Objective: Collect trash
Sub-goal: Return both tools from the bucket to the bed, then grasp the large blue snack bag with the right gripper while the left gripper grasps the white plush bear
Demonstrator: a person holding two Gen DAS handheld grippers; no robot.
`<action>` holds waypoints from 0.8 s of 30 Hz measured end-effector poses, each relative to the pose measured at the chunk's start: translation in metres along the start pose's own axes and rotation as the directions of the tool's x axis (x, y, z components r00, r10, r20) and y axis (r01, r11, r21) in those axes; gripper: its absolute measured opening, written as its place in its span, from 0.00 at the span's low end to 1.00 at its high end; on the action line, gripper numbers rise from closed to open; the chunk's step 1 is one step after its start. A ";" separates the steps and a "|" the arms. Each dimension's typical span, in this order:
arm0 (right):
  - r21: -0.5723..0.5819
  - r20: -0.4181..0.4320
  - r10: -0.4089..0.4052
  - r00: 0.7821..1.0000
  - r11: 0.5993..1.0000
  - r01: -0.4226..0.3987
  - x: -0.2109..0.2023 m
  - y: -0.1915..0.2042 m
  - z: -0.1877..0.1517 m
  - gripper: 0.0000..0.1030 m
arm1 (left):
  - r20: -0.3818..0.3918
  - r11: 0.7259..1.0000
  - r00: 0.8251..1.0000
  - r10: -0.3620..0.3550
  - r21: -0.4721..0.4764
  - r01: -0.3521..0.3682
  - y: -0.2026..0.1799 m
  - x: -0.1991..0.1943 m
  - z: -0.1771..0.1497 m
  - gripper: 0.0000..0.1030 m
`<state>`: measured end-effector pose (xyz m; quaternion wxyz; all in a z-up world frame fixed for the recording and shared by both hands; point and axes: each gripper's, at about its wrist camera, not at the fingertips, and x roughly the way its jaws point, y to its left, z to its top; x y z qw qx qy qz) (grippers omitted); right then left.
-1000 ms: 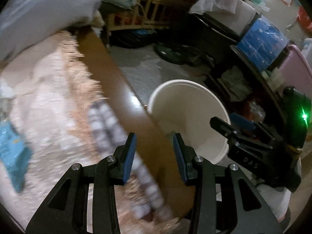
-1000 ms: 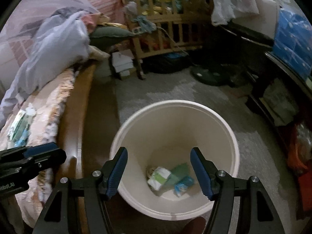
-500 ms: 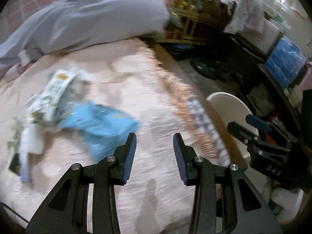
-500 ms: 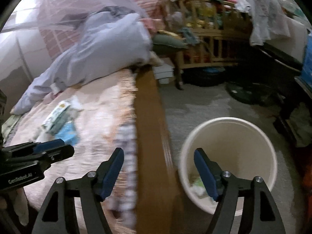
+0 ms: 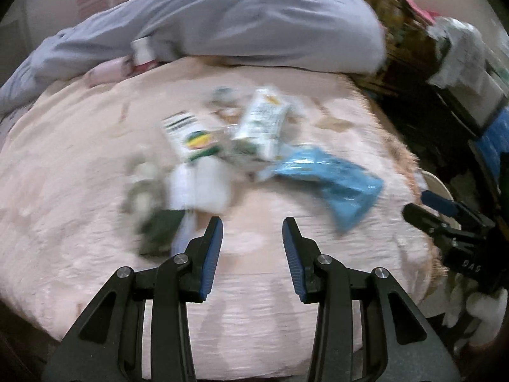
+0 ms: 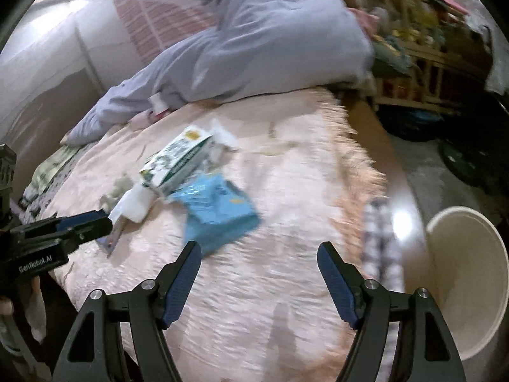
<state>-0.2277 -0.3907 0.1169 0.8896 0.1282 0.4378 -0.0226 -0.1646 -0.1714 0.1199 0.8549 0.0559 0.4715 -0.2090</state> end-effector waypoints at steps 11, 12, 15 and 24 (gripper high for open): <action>-0.117 -0.081 0.042 0.996 0.992 -0.052 0.054 0.034 0.035 0.74 | -0.035 0.974 0.999 -0.041 -0.223 0.032 0.106 0.016 0.010 0.38; -0.139 -0.091 0.030 0.995 0.989 -0.042 0.060 0.036 0.038 0.76 | -0.038 0.971 0.998 -0.054 -0.237 0.043 0.110 0.019 0.011 0.42; -0.213 -0.139 -0.021 0.990 0.977 -0.010 0.082 0.044 0.045 0.77 | -0.042 0.950 0.994 -0.103 -0.302 0.086 0.125 0.037 0.019 0.43; -0.273 -0.204 -0.057 0.977 0.962 -0.001 0.120 0.046 0.043 0.78 | -0.070 0.940 0.991 -0.117 -0.331 0.088 0.135 0.090 0.034 0.44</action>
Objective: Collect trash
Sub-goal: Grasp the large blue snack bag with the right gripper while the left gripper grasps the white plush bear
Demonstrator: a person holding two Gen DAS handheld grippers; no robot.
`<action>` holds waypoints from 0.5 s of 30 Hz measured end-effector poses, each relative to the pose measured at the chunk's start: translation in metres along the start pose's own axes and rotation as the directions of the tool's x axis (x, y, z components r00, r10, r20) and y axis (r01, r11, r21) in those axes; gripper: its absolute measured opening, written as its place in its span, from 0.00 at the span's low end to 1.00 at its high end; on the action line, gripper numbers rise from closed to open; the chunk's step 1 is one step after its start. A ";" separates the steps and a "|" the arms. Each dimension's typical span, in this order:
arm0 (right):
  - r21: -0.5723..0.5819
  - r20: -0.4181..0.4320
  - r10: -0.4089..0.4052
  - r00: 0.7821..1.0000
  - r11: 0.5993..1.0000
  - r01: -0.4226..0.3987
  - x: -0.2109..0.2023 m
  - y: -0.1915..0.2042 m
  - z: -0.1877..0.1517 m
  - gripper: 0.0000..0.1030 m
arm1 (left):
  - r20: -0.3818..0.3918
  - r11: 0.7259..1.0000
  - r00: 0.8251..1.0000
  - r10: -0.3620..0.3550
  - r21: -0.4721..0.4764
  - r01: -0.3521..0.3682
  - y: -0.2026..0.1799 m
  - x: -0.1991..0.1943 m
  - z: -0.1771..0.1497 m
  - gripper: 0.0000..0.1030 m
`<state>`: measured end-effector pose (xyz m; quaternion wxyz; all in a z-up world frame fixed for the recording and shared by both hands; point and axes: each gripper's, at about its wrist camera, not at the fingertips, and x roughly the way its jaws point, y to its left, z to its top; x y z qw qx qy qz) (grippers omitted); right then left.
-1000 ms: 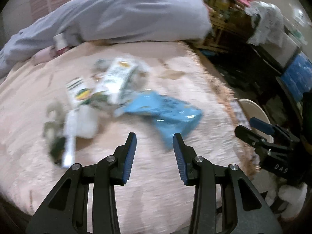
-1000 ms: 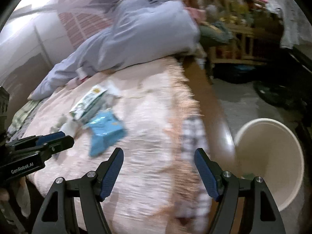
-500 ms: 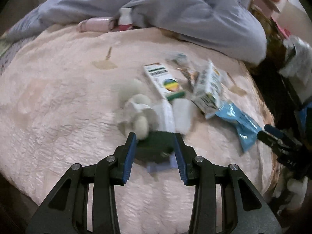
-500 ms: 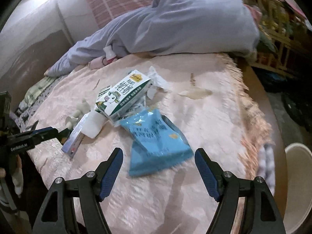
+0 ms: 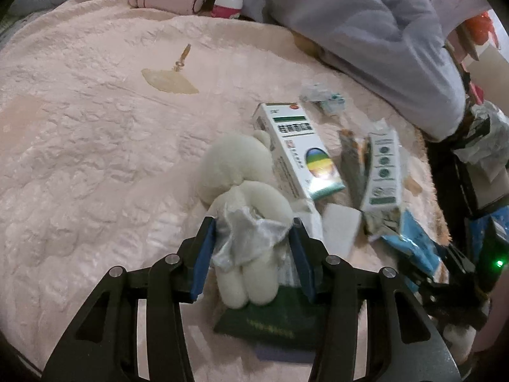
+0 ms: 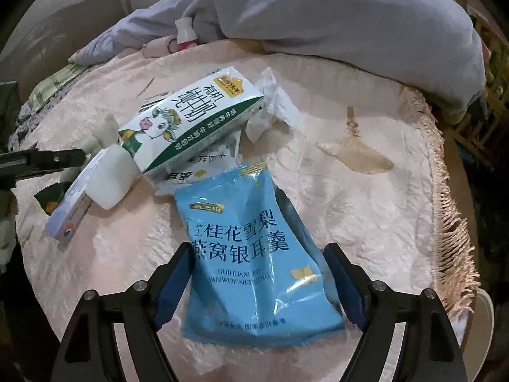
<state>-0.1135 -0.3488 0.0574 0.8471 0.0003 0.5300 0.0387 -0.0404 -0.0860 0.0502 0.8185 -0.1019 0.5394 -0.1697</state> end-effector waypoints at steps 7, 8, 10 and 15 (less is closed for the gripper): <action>0.029 0.051 -0.022 0.998 0.999 0.020 0.001 0.002 -0.006 0.78 | 0.001 0.999 0.999 0.034 -0.022 -0.034 0.009 0.011 0.003 0.29; 0.031 0.058 -0.027 0.998 0.999 0.026 0.000 0.002 -0.009 0.78 | 0.004 0.999 1.000 0.024 -0.027 -0.024 0.010 0.008 0.003 0.27; 0.036 0.069 -0.031 0.997 0.999 0.029 -0.006 0.003 -0.012 0.75 | 0.016 0.999 1.000 0.002 -0.035 -0.001 0.011 -0.003 0.002 0.26; 0.055 0.108 -0.008 0.994 0.998 0.002 -0.030 0.006 -0.023 0.69 | 0.056 0.999 0.998 -0.032 -0.003 0.033 -0.002 -0.037 -0.004 0.25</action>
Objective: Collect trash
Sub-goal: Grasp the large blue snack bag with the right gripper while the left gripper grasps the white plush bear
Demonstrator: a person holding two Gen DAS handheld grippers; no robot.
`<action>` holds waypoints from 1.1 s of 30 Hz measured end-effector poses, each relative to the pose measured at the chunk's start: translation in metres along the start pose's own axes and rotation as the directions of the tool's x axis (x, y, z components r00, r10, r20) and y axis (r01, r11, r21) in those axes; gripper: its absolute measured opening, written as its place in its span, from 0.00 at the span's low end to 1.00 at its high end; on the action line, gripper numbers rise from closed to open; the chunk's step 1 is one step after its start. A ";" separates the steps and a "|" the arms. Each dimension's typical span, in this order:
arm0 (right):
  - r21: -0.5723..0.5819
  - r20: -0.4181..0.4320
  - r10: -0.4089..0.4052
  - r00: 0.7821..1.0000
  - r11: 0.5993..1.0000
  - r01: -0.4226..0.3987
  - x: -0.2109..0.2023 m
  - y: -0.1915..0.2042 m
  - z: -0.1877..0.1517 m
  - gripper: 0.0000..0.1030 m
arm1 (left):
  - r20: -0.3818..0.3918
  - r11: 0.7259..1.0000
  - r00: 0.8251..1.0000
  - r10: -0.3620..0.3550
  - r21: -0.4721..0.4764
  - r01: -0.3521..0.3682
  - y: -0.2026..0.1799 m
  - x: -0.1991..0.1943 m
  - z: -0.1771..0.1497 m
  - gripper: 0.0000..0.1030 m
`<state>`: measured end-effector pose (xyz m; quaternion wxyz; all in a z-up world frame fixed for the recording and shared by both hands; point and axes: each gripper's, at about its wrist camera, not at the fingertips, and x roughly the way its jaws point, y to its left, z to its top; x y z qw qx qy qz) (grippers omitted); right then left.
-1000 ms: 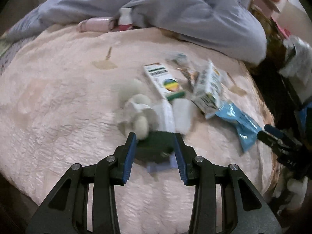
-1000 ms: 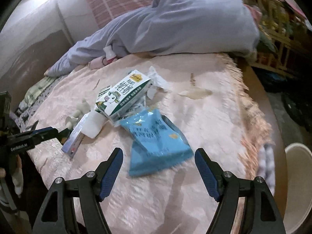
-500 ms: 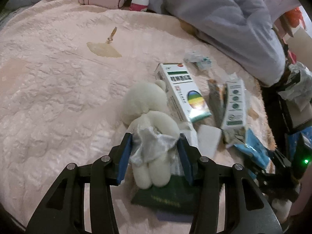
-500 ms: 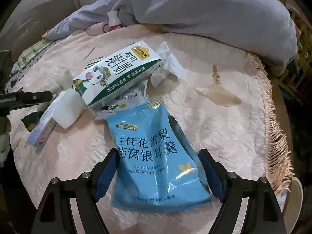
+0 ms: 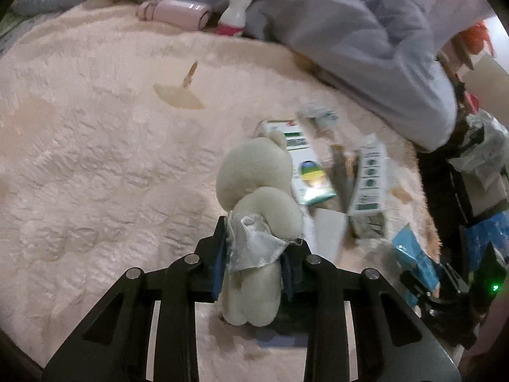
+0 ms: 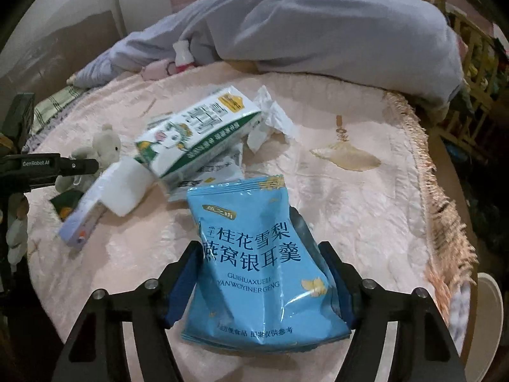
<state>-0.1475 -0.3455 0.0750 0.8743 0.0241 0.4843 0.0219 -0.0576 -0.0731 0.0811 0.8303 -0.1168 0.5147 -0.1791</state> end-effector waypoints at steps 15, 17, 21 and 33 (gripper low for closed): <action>0.053 0.116 -0.018 0.993 0.999 0.012 -0.074 0.008 -0.020 0.69 | 0.050 0.975 0.991 -0.122 0.192 0.110 -0.100 -0.049 -0.038 0.25; 0.063 0.130 -0.030 0.991 0.998 0.022 -0.084 0.005 -0.024 0.69 | 0.049 0.970 0.991 -0.127 0.217 0.113 -0.112 -0.048 -0.044 0.25; 0.086 0.149 -0.048 0.988 0.996 0.035 -0.099 -0.003 -0.031 0.69 | 0.046 0.955 0.990 -0.133 0.274 0.115 -0.139 -0.048 -0.058 0.25; 0.165 0.177 -0.124 0.976 0.982 0.095 -0.134 -0.044 -0.058 0.69 | 0.008 0.909 0.986 -0.166 0.390 0.150 -0.208 -0.038 -0.088 0.25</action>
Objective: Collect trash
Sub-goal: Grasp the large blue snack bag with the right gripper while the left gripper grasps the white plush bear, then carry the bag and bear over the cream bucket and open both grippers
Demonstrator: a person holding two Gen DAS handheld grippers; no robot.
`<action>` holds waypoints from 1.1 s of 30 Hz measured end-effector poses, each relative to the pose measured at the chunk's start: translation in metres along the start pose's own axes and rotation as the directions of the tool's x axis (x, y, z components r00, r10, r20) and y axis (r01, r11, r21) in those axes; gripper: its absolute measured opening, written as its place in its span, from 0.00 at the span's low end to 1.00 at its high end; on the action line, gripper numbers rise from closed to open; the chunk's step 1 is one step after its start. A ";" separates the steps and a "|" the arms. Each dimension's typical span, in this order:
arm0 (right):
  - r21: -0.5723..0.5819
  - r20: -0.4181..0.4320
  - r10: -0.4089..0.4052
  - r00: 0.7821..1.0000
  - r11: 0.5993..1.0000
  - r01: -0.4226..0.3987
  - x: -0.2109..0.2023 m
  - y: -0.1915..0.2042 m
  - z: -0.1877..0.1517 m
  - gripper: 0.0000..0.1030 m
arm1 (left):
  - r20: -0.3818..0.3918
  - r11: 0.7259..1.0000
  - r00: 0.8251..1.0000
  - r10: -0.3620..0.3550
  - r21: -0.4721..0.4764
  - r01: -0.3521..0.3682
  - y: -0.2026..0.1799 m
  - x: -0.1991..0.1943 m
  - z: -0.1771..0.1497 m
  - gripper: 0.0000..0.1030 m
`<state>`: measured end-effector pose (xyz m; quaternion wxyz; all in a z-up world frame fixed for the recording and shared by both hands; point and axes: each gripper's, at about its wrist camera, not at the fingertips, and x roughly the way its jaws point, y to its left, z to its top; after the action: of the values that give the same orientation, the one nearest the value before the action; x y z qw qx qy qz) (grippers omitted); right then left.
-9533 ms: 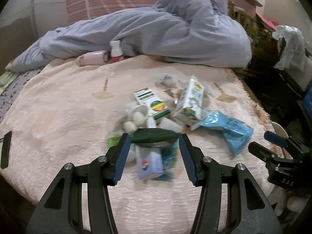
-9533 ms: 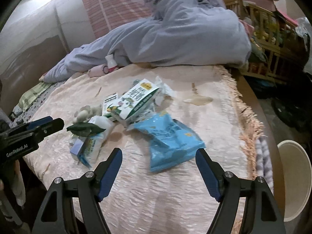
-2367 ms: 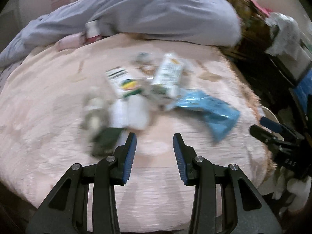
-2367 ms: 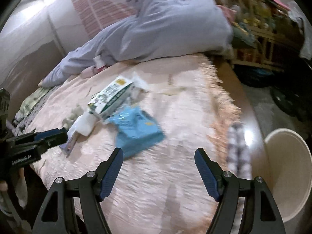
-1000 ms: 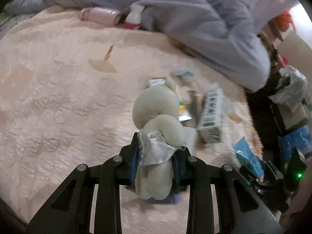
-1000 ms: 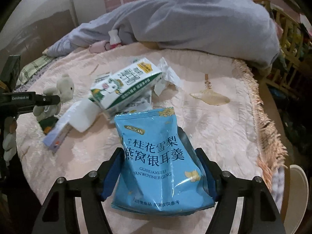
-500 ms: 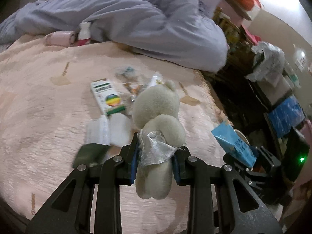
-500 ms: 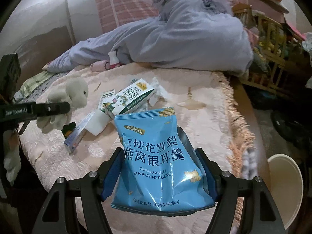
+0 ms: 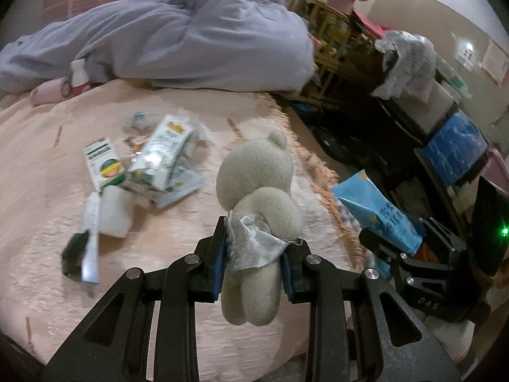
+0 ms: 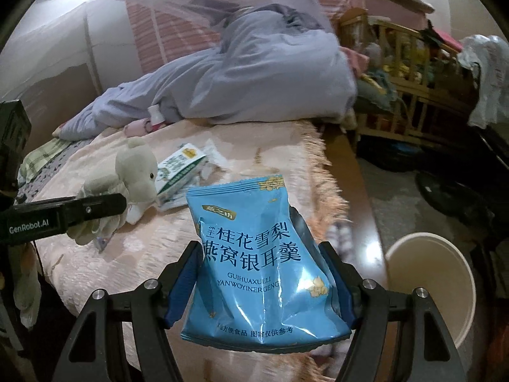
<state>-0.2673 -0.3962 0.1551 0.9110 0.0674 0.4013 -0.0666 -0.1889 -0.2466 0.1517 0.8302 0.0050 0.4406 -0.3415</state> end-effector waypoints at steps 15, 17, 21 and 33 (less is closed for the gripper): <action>0.118 -0.002 -0.109 0.994 0.987 0.109 -0.030 -0.086 -0.025 0.69 | -0.050 0.990 0.997 -0.061 0.121 0.066 -0.087 0.042 0.002 0.25; 0.130 -0.004 -0.121 0.993 0.984 0.121 -0.033 -0.096 -0.029 0.69 | -0.059 0.989 0.996 -0.069 0.130 0.076 -0.096 0.048 0.002 0.25; 0.151 -0.008 -0.143 0.990 0.978 0.143 -0.038 -0.114 -0.035 0.70 | -0.077 0.985 0.993 -0.089 0.144 0.099 -0.113 0.060 0.001 0.25; 0.215 -0.039 -0.194 0.980 0.956 0.198 -0.040 -0.162 -0.045 0.70 | -0.147 0.970 0.974 -0.172 0.145 0.194 -0.159 0.096 0.003 0.25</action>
<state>-0.3550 -0.5447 0.1429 0.8836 0.1274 0.4040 -0.1994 -0.2412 -0.4231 0.1291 0.7608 0.0532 0.4649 -0.4496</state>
